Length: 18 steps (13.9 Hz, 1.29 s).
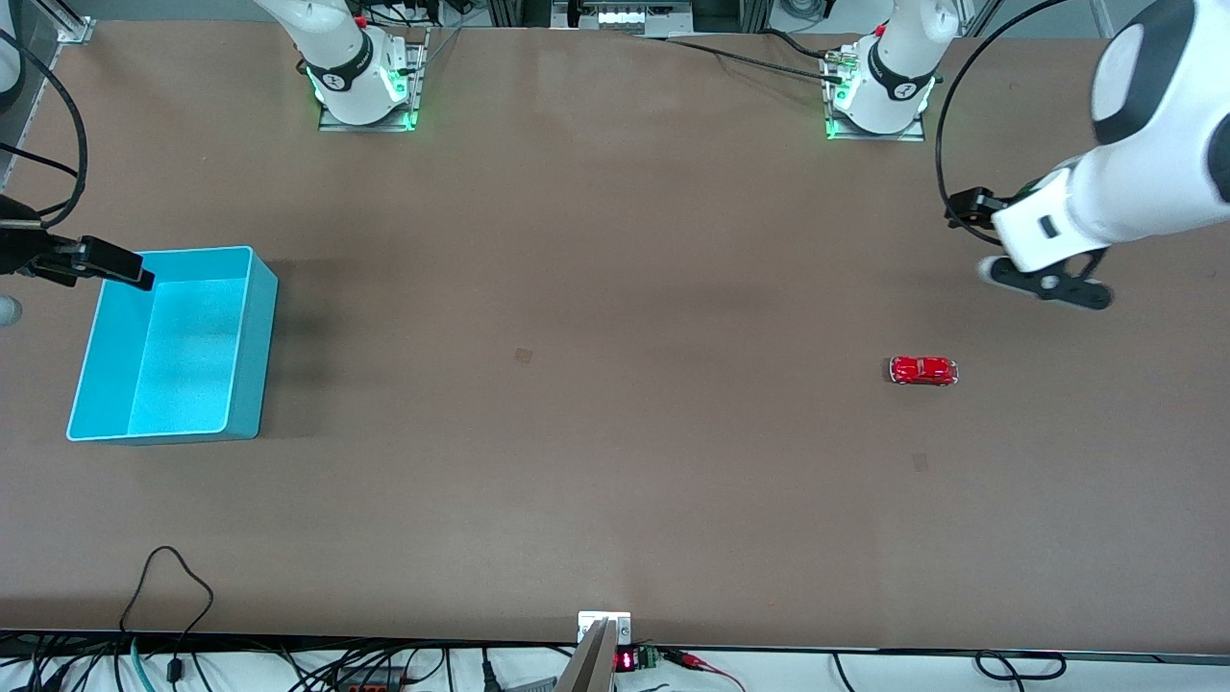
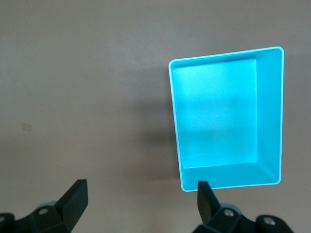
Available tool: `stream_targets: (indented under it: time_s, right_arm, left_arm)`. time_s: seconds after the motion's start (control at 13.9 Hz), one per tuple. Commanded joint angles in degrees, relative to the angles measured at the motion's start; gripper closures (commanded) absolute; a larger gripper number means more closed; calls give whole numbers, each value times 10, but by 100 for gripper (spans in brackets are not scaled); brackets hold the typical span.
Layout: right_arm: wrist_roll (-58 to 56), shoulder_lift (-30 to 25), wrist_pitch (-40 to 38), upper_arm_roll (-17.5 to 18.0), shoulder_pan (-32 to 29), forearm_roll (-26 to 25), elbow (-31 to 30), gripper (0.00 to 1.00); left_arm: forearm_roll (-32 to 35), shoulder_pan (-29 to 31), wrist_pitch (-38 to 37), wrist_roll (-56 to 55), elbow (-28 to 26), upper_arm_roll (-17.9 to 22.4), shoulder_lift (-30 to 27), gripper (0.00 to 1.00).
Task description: Wind red beetle toy and store in blue box
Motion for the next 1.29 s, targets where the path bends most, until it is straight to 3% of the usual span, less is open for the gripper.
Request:
stream_targets:
  time_s: [0.0,0.22,0.43,0.57,0.79,1.22]
  right_arm:
    - [5,-1,3,3,-3,-1,-2,0]
    - [6,0,4,3,-3,3,-1,0]
    - [6,9,7,3,-4,4,-1,0]
    - [5,9,14,3,-4,3,-1,0]
    - [4,11,34,3,0,-4,-1,0]
    - [6,18,36,3,-6,4,-2,0]
  left_arm:
    - [-2,10,82,144,-37,2,20,0]
    - [-2,47,263,324,-127,2,35,0]
    - [18,66,379,470,-147,2,99,0]
    - [32,67,443,528,-154,3,138,0]
    - [78,73,578,579,-228,2,142,0]
    - [80,96,653,663,-253,1,180,0]
